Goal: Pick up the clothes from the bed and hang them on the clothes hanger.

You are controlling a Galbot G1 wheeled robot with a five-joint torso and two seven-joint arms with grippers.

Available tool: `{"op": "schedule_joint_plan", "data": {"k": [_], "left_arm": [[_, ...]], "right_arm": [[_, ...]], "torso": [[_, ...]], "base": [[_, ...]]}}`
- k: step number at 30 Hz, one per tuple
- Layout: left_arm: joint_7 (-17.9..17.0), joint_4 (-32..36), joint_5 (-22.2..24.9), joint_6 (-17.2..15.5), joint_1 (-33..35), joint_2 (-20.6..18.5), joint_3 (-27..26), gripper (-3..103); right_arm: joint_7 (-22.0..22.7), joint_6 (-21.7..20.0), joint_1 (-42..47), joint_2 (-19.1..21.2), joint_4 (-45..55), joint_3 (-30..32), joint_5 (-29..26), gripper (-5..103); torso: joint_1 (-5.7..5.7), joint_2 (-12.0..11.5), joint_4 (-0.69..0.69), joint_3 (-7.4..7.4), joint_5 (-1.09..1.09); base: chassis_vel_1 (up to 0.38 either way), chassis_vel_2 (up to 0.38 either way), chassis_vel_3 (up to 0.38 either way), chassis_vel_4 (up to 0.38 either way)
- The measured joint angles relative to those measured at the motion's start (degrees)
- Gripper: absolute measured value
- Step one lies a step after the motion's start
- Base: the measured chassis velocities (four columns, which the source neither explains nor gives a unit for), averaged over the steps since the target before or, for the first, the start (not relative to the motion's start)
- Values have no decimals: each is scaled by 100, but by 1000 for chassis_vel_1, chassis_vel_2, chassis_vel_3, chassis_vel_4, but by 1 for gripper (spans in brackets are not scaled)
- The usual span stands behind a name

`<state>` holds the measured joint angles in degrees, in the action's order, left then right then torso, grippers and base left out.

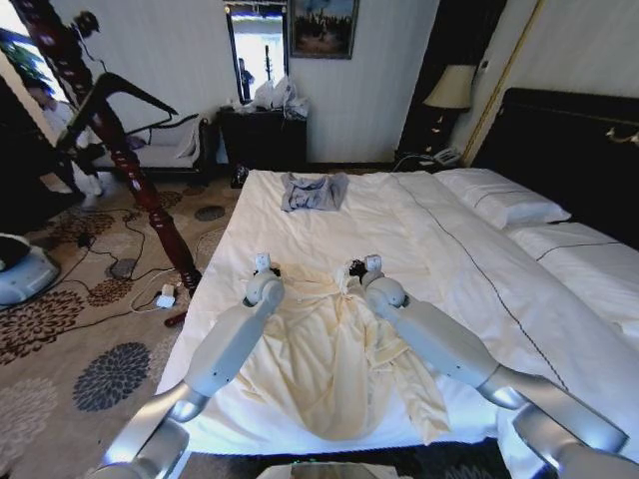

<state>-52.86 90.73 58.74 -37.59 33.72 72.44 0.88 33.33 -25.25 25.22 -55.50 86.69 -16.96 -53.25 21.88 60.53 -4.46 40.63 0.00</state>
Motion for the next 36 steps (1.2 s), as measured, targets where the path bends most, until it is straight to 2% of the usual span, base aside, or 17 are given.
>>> {"op": "schedule_joint_plan", "data": {"k": [1, 3, 5, 6, 7, 11, 12, 15, 18, 19, 23, 24, 26, 27, 31, 32, 36], "left_arm": [[-186, 291, 573, -223, 104, -175, -20, 5], [-332, 526, 951, -348, 192, -310, -32, 10], [-459, 926, 1460, -429, 338, -518, -73, 15], [-493, 1326, 1910, -450, 525, -707, -191, 27], [-499, 1522, 2167, -450, 646, -802, -286, 27], [-485, 2010, 2778, -453, 1004, -1088, -601, 37], [-357, 2255, 2853, -454, 1182, -1235, -801, 48], [-188, 2504, 2825, -454, 1325, -1368, -1016, 54], [451, 3279, 2201, -446, 1806, -1697, -1803, 70], [451, 3279, 2201, -446, 1806, -1697, -1803, 70], [1440, 3906, 327, 107, 2660, -2018, -2904, 86], [1440, 3906, 327, 107, 2660, -2018, -2904, 86], [1858, 4105, -494, 612, 3181, -1996, -3614, 96], [1858, 4105, -494, 612, 3181, -1996, -3614, 96], [2570, 4291, -1510, 1567, 3832, -1700, -4586, 100], [2570, 4291, -1510, 1567, 3832, -1700, -4586, 100], [2812, 4200, -1840, 1988, 3907, -1553, -4900, 100]], "right_arm": [[138, -191, 23, 12, 130, 46, -365, 14], [343, -458, 44, 39, 311, 97, -808, 19], [997, -1086, 100, 90, 692, 219, -1687, 24], [1568, -1538, 175, 165, 1102, 339, -2553, 30], [1716, -1643, 215, 236, 1311, 378, -2873, 36], [1873, -1743, 411, 544, 1975, 480, -3430, 46], [1910, -1751, 512, 706, 2318, 577, -3497, 52], [1879, -1740, 578, 837, 2593, 722, -3353, 57], [1223, -1104, 633, 1075, 3080, 1276, -2282, 79], [1223, -1104, 633, 1075, 3080, 1276, -2282, 79], [365, -74, 715, 1086, 3227, 2358, -1676, 94], [365, -74, 715, 1086, 3227, 2358, -1676, 94], [-211, 733, 1096, 1069, 3187, 3119, -1207, 98], [-211, 733, 1096, 1069, 3187, 3119, -1207, 98], [-1138, 1642, 2506, 768, 3357, 4534, -293, 100], [-1138, 1642, 2506, 768, 3357, 4534, -293, 100], [-2114, 2462, 3465, 155, 3361, 5375, 786, 100]], "torso": [[0, 0, 1, 0, 0], [1, 0, 2, 0, 0], [0, 0, 2, 0, -1], [-2, 0, 2, -1, 0], [-2, 1, 1, -1, -1], [-2, 1, 1, -1, -2], [-1, 1, 0, -1, -1], [-2, 1, -1, -1, -1], [-1, 1, -2, -1, -1], [-1, 1, -2, -1, -1], [-1, 1, 6, -1, -1], [-1, 1, 6, -1, -1], [-1, 1, 2, -1, -3], [-1, 1, 2, -1, -3], [-1, 1, -3, 0, 4], [-1, 1, -3, 0, 4], [-2, 1, 3, -1, 0]], "base": [[0, 0, 0, 0], [0, 0, 0, 0], [0, 0, 0, 0], [0, 0, 0, 0], [0, 0, 0, 0], [0, 0, 0, 0], [0, 0, 0, 0], [0, 0, 0, 0], [0, 0, 0, 0], [0, 0, 0, 0], [0, 0, 0, 0], [0, 0, 0, 0], [0, 0, 0, 0], [0, 0, 0, 0], [0, 0, 0, 0], [0, 0, 0, 0], [0, 0, 0, 0]]}}
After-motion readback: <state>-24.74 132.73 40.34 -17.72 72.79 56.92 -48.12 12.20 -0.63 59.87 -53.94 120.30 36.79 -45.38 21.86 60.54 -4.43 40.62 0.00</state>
